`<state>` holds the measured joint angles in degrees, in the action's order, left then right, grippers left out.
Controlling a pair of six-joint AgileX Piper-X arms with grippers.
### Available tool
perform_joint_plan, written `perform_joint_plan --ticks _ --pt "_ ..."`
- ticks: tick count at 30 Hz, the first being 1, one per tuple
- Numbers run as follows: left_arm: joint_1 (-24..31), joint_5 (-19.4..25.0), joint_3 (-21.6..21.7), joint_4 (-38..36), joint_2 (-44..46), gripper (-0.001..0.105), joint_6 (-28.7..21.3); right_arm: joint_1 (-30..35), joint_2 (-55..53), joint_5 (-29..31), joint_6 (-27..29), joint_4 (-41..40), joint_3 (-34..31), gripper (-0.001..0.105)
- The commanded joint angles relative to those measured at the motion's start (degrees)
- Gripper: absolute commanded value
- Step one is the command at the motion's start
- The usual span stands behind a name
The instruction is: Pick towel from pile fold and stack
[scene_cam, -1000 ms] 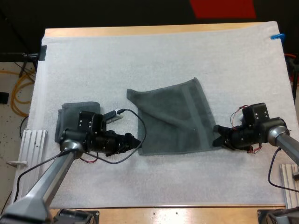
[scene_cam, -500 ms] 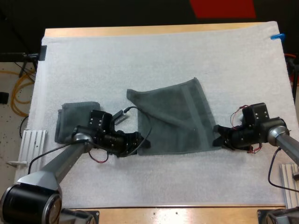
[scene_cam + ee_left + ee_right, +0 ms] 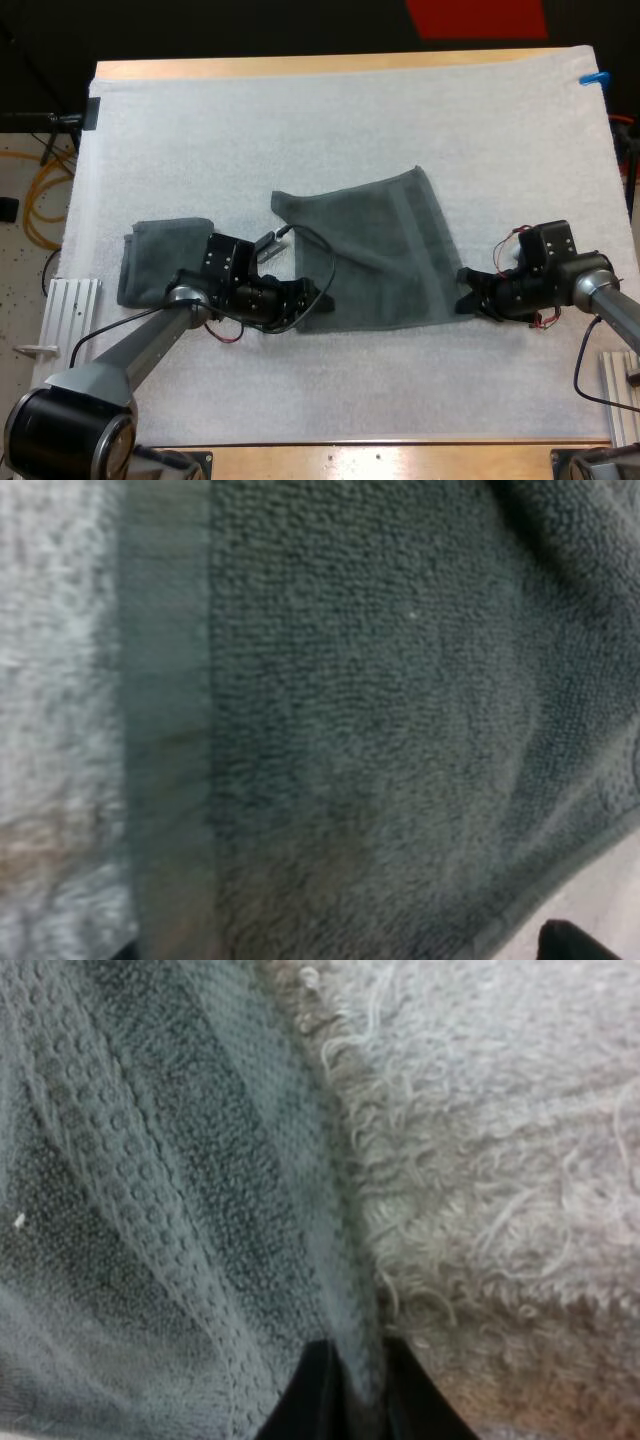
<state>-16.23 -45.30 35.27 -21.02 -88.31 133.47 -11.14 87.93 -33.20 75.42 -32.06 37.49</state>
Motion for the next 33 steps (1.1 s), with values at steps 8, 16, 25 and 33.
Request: perform_joint_plan --ticks 8,16,25,33 --pt "-3.94 0.93 0.06 4.16 -1.30 0.067 1.71 0.16 0.06 -0.49 0.73 -0.10 0.03 0.000" --pt "-3.75 1.71 0.06 4.17 -1.30 0.034 1.71 0.16 0.06 -0.49 0.94 0.19 0.03 0.000" --pt "-3.75 5.02 0.06 -0.22 1.23 0.000 -2.83 0.16 -5.09 -0.49 3.31 -0.05 0.03 0.000" --pt "-3.75 7.46 0.06 -13.09 10.65 0.000 -10.76 -2.43 -12.50 -0.49 2.80 -3.13 0.03 0.000"
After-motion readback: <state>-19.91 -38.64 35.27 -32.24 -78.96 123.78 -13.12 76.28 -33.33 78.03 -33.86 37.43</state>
